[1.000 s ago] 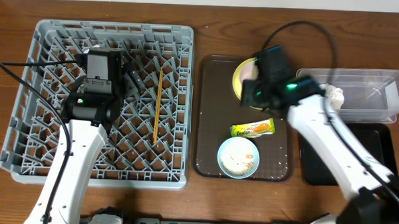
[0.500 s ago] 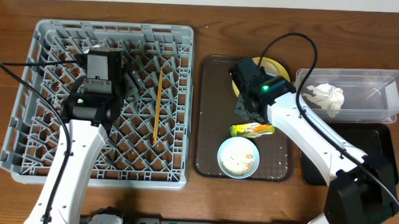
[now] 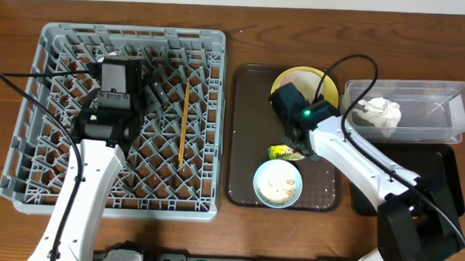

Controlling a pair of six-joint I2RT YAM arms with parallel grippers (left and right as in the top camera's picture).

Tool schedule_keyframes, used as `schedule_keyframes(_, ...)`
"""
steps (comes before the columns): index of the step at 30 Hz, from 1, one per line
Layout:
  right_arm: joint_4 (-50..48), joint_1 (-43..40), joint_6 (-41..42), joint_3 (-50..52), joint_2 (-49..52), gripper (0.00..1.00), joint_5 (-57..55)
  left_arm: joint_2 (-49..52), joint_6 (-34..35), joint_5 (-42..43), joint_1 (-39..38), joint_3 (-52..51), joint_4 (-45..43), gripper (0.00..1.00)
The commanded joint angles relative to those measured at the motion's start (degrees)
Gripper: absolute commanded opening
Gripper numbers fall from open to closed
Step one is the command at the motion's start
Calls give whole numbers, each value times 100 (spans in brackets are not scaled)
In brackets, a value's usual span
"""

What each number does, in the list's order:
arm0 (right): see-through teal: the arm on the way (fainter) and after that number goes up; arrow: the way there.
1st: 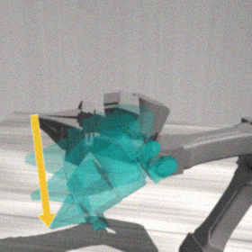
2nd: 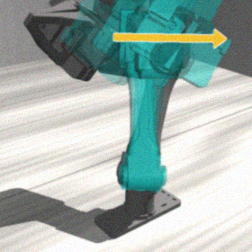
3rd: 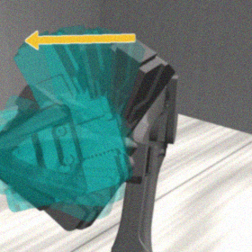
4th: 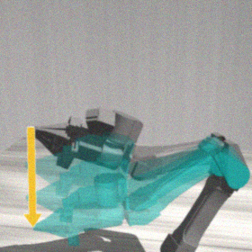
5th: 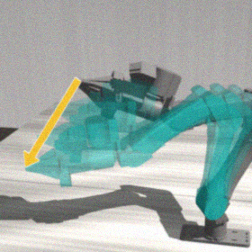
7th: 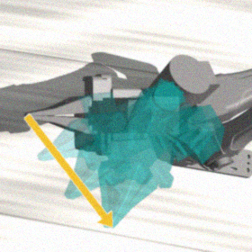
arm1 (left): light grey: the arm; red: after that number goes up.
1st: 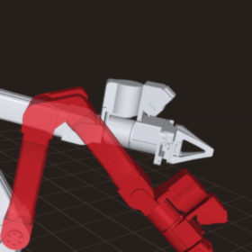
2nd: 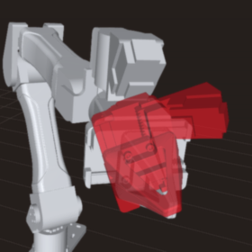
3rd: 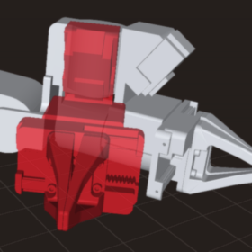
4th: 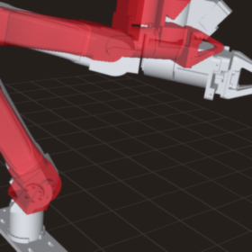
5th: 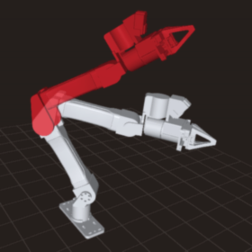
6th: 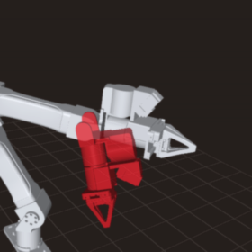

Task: Sort waste into correct bins and load items into the dishwasher rack
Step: 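Reach the right gripper down to the yellow snack wrapper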

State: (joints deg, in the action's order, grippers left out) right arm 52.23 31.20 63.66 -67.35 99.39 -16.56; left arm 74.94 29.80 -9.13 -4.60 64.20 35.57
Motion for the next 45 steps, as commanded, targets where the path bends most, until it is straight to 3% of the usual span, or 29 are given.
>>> schedule_keyframes(1, -116, -55, 321, 240, 55, 31, -190, -9, -11, -9, 15, 52, -4, 91)
schedule_keyframes(8, -492, -55, 365, 656, 55, 41, -203, -9, -11, -9, 15, 52, -4, 91)
schedule_keyframes(17, -1497, -55, 363, 1325, 55, 42, -205, -9, -11, -9, 15, 52, -4, 91)
schedule_keyframes(29, -1580, -55, 356, 1381, 52, 1, -317, -9, -11, -9, 15, 52, -4, 91)
schedule_keyframes(38, -1582, -66, -66, 1276, -258, 1, -490, -9, -11, -9, 15, 52, -4, 91)
schedule_keyframes(45, -1711, -92, -682, 1023, -1228, 1, -511, -9, -11, -9, 15, 52, -4, 91)
